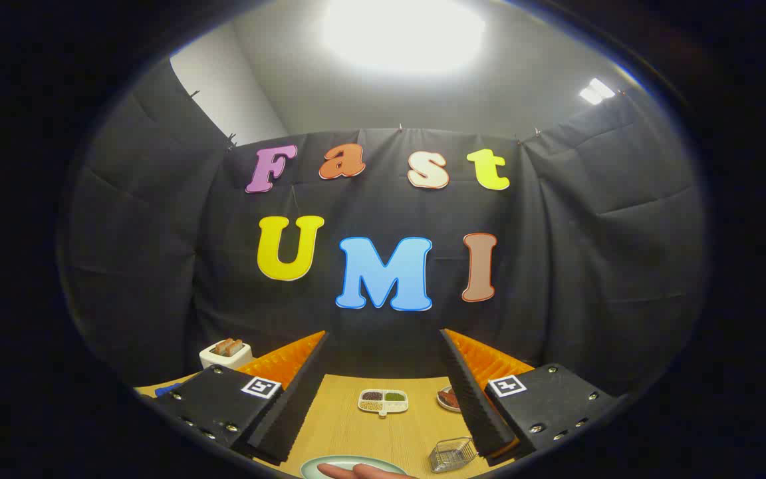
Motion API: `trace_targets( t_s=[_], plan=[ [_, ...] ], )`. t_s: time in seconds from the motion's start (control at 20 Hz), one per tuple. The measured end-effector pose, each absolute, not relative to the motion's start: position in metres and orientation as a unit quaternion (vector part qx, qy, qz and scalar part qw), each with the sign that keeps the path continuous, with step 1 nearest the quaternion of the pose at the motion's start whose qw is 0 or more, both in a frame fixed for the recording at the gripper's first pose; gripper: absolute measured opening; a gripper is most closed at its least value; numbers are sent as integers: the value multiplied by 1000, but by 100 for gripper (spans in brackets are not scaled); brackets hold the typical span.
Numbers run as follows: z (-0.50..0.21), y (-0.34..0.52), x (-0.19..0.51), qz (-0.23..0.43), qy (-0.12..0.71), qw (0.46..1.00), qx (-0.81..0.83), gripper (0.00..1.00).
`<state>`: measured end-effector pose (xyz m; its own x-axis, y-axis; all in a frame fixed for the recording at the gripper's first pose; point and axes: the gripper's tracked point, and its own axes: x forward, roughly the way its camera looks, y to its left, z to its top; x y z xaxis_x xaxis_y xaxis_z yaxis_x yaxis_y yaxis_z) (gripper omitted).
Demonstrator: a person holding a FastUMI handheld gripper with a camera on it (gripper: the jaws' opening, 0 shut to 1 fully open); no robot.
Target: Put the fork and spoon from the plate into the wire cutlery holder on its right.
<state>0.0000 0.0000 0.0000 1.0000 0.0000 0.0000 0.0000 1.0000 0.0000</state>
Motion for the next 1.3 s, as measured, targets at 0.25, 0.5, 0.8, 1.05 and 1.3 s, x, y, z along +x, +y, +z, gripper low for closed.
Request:
trace_targets(
  t_s=[0.25, 0.5, 0.8, 1.05, 1.3],
  plan=[
    [9, 14, 17, 15, 1, 1000, 26, 98],
    [7, 16, 15, 16, 3, 999, 30, 98],
    [-17, 2, -1, 14, 33, 999, 4, 98],
    [-57, -19, -13, 7, 93, 996, -1, 98],
    [-96, -36, -19, 1, 146, 989, 2, 98]
  ],
)
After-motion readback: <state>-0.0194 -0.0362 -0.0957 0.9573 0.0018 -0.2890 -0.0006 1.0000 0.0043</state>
